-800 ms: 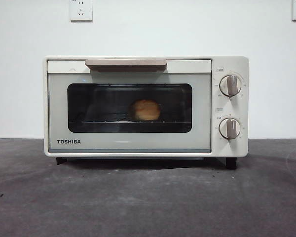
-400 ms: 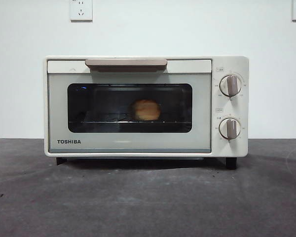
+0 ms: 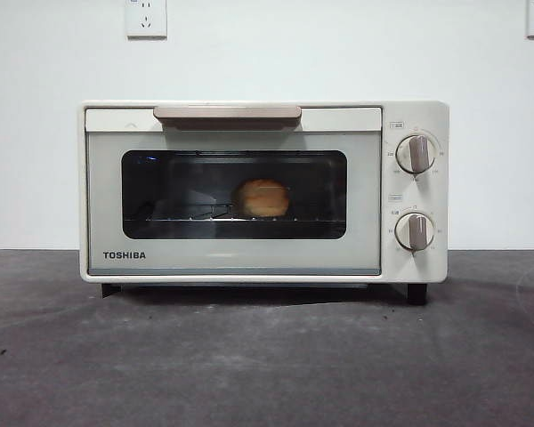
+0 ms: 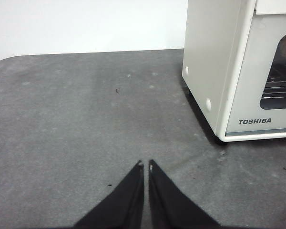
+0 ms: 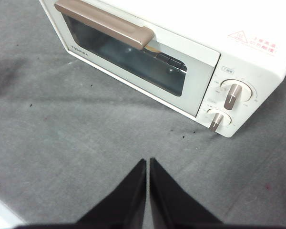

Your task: The left arm flap open the oven, the right arm pick bread and place it into oven, the left arm flap close the oven

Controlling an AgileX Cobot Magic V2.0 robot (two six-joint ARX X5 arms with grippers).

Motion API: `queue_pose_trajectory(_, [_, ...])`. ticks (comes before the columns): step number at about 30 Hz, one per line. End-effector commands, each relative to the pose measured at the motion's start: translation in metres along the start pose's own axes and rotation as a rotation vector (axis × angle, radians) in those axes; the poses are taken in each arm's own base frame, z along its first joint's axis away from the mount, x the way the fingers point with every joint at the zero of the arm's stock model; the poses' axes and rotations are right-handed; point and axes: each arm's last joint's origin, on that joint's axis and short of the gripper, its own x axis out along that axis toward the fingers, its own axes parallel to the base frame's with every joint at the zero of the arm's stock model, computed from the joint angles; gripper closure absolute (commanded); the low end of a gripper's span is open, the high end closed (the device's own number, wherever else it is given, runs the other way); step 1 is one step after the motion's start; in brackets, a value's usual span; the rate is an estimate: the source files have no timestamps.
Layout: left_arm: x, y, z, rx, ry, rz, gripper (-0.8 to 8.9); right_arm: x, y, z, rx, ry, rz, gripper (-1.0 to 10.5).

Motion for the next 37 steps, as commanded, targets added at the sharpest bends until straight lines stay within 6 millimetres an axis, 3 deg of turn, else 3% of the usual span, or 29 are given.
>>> queue_pose_trajectory(1, [0.002,0.0,-0.007,0.01,0.026,0.004,7.86,-0.001,0.003,0.004,0.007,-0.012,0.011,9.4])
queue_pose_trajectory(22, [0.002,0.0,-0.007,0.01,0.026,0.004,7.86,-0.003,0.0,0.003,0.0,-0.021,0.001,9.4])
queue_pose_trajectory(28, [0.002,0.0,-0.007,0.01,0.026,0.004,7.86,-0.018,-0.024,0.005,0.094,-0.104,-0.096,9.4])
queue_pose_trajectory(34, [0.002,0.0,-0.007,0.01,0.026,0.004,7.86,-0.045,-0.052,0.001,0.145,-0.282,-0.195,9.4])
queue_pose_trajectory(37, [0.002,0.0,-0.007,0.01,0.026,0.004,7.86,-0.049,-0.062,-0.007,0.129,-0.407,-0.27,9.4])
